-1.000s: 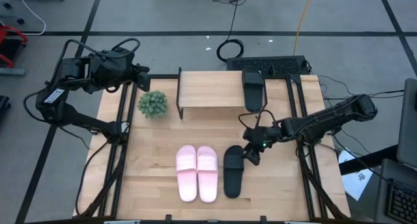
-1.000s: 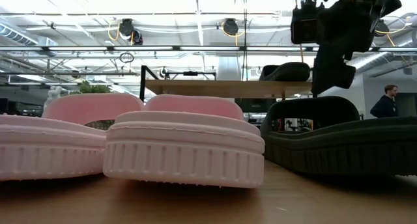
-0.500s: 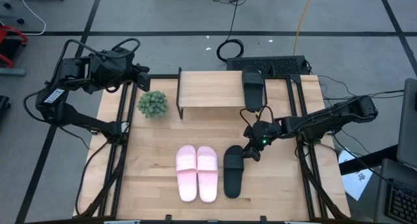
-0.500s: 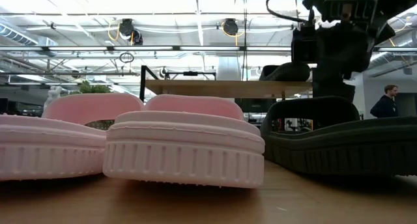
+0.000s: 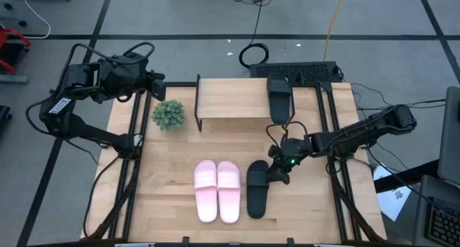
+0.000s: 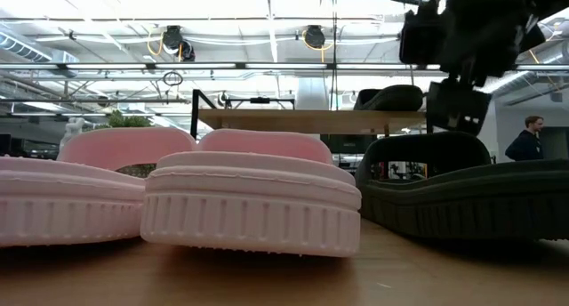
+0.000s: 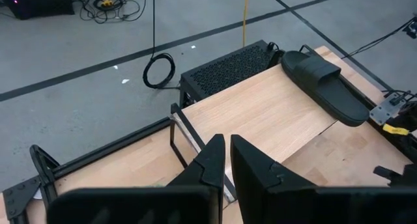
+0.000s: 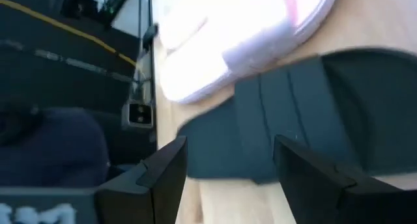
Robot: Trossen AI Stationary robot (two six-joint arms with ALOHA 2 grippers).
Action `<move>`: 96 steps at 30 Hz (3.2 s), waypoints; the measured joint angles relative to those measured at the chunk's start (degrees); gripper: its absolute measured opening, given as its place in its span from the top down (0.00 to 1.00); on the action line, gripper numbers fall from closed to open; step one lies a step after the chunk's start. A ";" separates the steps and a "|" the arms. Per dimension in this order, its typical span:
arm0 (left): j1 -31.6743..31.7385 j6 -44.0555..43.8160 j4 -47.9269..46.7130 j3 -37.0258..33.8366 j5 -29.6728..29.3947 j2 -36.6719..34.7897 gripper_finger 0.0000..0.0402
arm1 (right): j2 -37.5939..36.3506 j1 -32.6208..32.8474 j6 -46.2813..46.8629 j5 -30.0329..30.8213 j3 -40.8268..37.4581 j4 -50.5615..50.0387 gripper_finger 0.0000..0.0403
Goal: Pick and place slides into the shelf
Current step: Put the black slipper on the shelf
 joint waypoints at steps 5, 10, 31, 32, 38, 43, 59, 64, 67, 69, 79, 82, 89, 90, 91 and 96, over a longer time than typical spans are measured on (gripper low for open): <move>0.00 0.33 0.00 0.00 -0.02 -0.02 0.94 | 0.00 -1.11 -2.83 4.49 -0.02 -3.73 0.49; 0.00 0.39 0.00 0.00 -0.02 0.00 0.94 | 0.02 -3.10 -5.25 4.66 -0.02 -3.88 0.49; 0.00 1.46 -0.02 0.00 0.00 0.00 0.94 | 0.04 11.29 7.13 13.81 -0.04 4.35 0.50; 0.00 1.55 -0.03 0.00 0.00 -0.02 0.94 | 0.04 12.30 7.56 15.74 -0.04 4.28 0.50; 0.01 2.10 -0.07 0.00 0.00 -0.01 0.94 | 0.04 17.24 7.08 26.70 2.32 4.16 0.51; 0.00 2.28 -0.07 0.00 0.02 -0.01 0.94 | 0.06 19.35 -1.14 32.94 11.83 -4.26 0.57; 0.00 2.25 -0.61 0.00 3.50 -0.02 0.94 | 20.56 26.40 0.51 33.02 34.36 -39.80 0.68; 0.00 2.10 -0.61 0.00 3.52 -0.01 0.94 | 23.00 25.70 3.07 34.90 34.40 -44.28 0.68; 0.00 1.90 -0.61 0.00 3.73 -0.01 0.94 | 23.00 25.61 3.53 37.54 34.40 -45.87 0.68; 0.00 1.90 -0.63 0.00 4.26 -0.02 0.94 | 22.86 25.59 2.80 39.45 34.40 -45.55 0.68; 0.00 1.90 -0.63 0.00 5.03 -0.02 0.94 | 22.75 25.59 2.34 40.83 34.40 -46.16 0.68; 0.00 2.13 -0.63 0.00 5.03 -0.01 0.94 | 22.75 25.59 2.78 40.81 34.40 -45.52 0.68; 0.00 3.06 -0.63 0.00 5.03 -0.02 0.94 | 22.97 25.59 2.89 40.81 33.96 -43.81 0.68; 0.00 3.15 -0.63 0.00 5.03 -0.02 0.94 | 22.97 25.59 2.89 40.80 33.63 -43.33 0.68; 0.00 3.20 -0.63 0.00 5.03 -0.01 0.94 | 22.99 25.59 2.91 40.78 33.26 -42.83 0.68; 0.00 3.22 -0.63 0.00 5.03 -0.01 0.94 | 22.99 25.30 3.17 40.76 31.32 -41.50 0.68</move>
